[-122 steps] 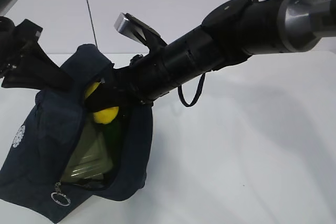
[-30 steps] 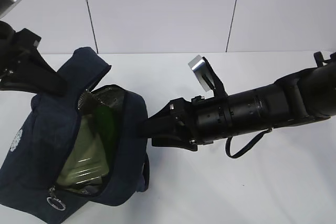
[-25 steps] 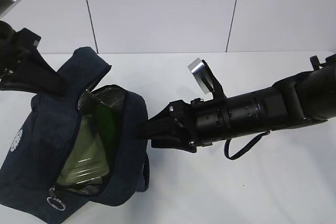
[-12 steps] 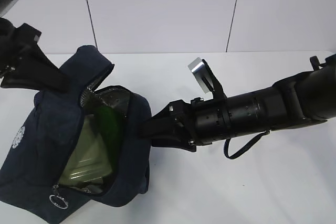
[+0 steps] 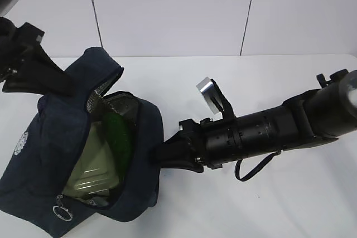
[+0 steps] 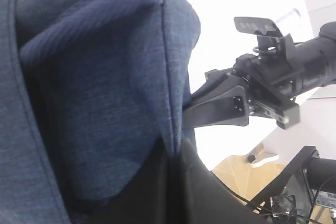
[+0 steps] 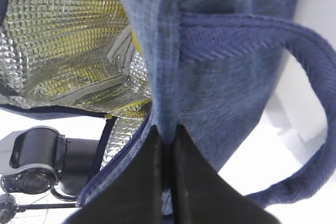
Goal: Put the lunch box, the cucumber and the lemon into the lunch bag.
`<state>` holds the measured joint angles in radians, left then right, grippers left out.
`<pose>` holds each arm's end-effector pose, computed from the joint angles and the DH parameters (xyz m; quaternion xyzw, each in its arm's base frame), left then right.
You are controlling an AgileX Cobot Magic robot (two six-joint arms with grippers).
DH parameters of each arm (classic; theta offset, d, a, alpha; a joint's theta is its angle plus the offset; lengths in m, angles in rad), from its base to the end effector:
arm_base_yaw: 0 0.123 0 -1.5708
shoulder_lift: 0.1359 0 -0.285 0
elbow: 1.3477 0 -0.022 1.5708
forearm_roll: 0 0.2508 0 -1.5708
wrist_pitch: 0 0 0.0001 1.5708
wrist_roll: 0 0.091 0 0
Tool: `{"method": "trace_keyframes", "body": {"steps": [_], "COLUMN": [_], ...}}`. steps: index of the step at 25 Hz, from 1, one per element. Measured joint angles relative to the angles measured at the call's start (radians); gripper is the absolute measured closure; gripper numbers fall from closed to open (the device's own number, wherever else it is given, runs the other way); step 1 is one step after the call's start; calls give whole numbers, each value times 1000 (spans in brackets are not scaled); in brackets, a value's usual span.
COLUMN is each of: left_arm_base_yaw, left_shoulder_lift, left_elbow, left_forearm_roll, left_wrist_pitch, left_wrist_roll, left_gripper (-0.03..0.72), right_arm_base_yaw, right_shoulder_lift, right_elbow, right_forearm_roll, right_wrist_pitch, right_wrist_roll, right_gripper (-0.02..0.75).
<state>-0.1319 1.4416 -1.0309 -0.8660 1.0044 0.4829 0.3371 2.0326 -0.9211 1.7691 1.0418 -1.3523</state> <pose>0.2670 -0.0945 0.2864 0.1005 0.9134 -0.3537 0.1744 0.3016 0.1874 0.1246 -0.0993 0.8133 0.5577 0.1325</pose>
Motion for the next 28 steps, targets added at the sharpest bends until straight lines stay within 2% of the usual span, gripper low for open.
{"method": "trace_keyframes", "body": {"steps": [2, 5, 15, 28], "left_arm_base_yaw": [0, 0, 0, 0], "left_shoulder_lift": [0, 0, 0, 0], "left_elbow": [0, 0, 0, 0], "left_forearm_roll": [0, 0, 40, 20], "left_wrist_pitch": [0, 0, 36, 83], "left_wrist_roll": [4, 10, 22, 59], "left_gripper": [694, 694, 694, 694], "right_arm_base_yaw": [0, 0, 0, 0], "right_shoulder_lift": [0, 2, -59, -276], "right_elbow": [0, 0, 0, 6], "right_forearm_roll": [2, 2, -6, -106], "right_wrist_pitch": [27, 69, 79, -119], "right_wrist_roll": [-22, -52, -93, -93], "right_gripper": [683, 727, 729, 730]}}
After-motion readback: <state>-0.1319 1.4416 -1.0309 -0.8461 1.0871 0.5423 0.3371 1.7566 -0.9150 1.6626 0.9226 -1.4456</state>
